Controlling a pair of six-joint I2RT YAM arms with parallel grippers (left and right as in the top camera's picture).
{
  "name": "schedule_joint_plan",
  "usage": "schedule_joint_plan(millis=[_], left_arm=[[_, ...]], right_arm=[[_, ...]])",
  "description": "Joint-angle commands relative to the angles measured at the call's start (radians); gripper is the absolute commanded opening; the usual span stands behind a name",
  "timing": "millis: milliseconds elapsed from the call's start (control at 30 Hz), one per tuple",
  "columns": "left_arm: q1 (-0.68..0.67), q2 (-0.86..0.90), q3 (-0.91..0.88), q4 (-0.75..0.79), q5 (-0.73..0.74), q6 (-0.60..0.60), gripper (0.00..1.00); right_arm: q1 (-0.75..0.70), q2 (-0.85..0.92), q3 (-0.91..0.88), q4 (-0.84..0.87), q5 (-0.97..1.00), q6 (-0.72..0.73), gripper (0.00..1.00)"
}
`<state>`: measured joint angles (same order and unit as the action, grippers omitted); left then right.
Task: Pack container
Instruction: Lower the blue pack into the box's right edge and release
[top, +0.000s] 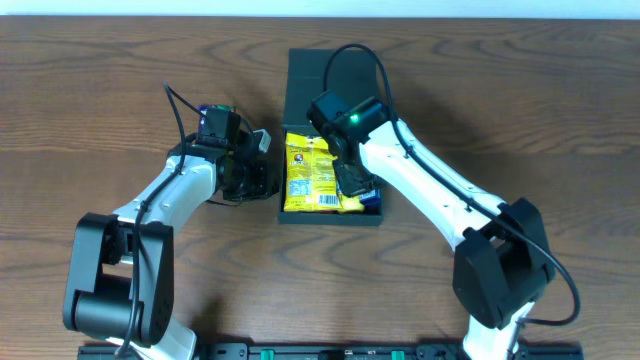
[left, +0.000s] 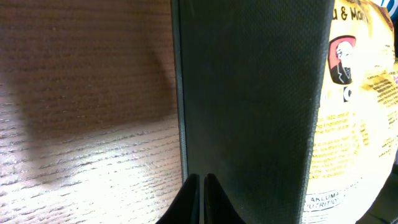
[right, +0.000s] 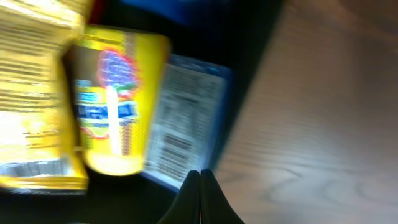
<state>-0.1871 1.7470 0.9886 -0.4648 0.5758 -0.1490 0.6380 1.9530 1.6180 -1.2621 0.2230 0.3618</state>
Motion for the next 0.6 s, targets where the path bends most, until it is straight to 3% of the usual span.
schedule_joint_plan(millis=[0,267,567], left_arm=[[-0.003,0.007,0.009,-0.003,-0.007,0.022,0.06],[-0.003,0.007,0.009,-0.003,-0.007,0.022,0.06],[-0.003,0.007,0.009,-0.003,-0.007,0.022,0.06]], right_arm=[[0.005,-0.004,-0.005,0.017,-0.066,-0.058,0.02],[0.005,-0.003,-0.025,0.059,-0.119,-0.159,0.02],[0.004,-0.003,-0.159,0.143,-0.054,-0.172,0.02]])
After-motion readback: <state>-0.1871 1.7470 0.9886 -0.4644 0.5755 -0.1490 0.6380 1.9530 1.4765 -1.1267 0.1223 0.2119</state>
